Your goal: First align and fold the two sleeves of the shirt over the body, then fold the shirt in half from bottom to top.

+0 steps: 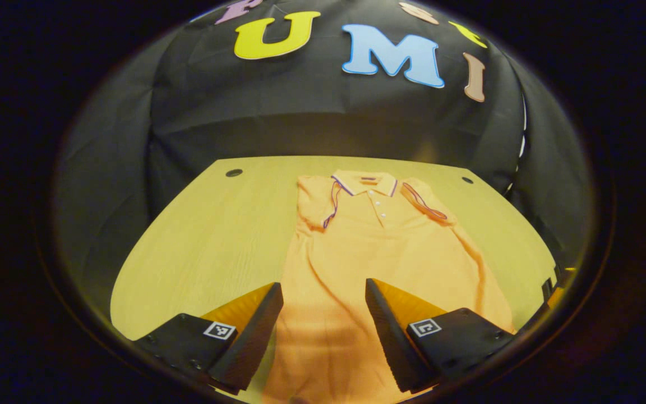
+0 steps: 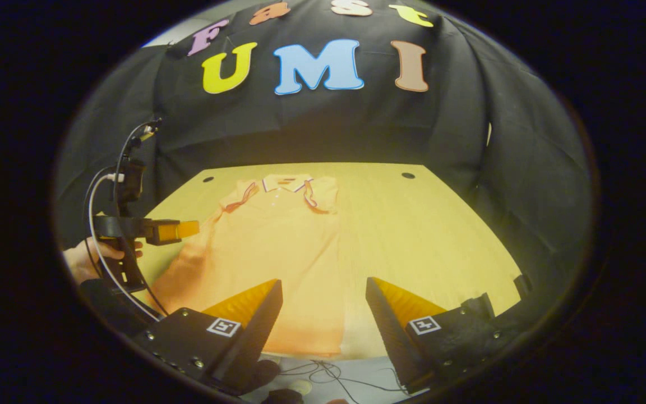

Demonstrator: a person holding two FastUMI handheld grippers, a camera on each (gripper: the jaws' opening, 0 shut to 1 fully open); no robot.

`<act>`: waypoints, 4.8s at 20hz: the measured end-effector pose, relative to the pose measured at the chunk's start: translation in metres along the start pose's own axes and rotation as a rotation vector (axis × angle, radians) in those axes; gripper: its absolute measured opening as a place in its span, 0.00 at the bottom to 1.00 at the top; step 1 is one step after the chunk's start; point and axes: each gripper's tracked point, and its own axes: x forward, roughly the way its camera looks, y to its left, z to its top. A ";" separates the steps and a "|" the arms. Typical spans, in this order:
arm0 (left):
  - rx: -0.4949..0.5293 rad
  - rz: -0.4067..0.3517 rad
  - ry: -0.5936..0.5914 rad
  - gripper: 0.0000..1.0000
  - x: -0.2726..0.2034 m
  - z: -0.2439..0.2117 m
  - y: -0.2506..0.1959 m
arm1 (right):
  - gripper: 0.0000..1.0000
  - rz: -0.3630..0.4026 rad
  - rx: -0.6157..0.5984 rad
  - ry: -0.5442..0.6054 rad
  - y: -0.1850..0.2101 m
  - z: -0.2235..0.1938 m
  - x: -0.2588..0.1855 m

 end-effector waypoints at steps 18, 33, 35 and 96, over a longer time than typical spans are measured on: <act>0.088 -0.082 0.105 0.97 -0.079 -0.134 0.027 | 0.94 -0.058 0.022 0.217 0.004 -0.094 0.030; 0.121 -0.054 0.060 0.96 -0.086 -0.159 0.022 | 0.93 -0.053 0.034 0.220 0.018 -0.123 0.032; 0.115 -0.050 0.055 0.80 -0.084 -0.159 0.022 | 0.81 -0.051 0.036 0.208 0.019 -0.122 0.032; 0.070 -0.166 -0.314 0.05 0.234 0.294 0.026 | 0.05 -0.128 0.076 -0.094 0.005 0.288 0.310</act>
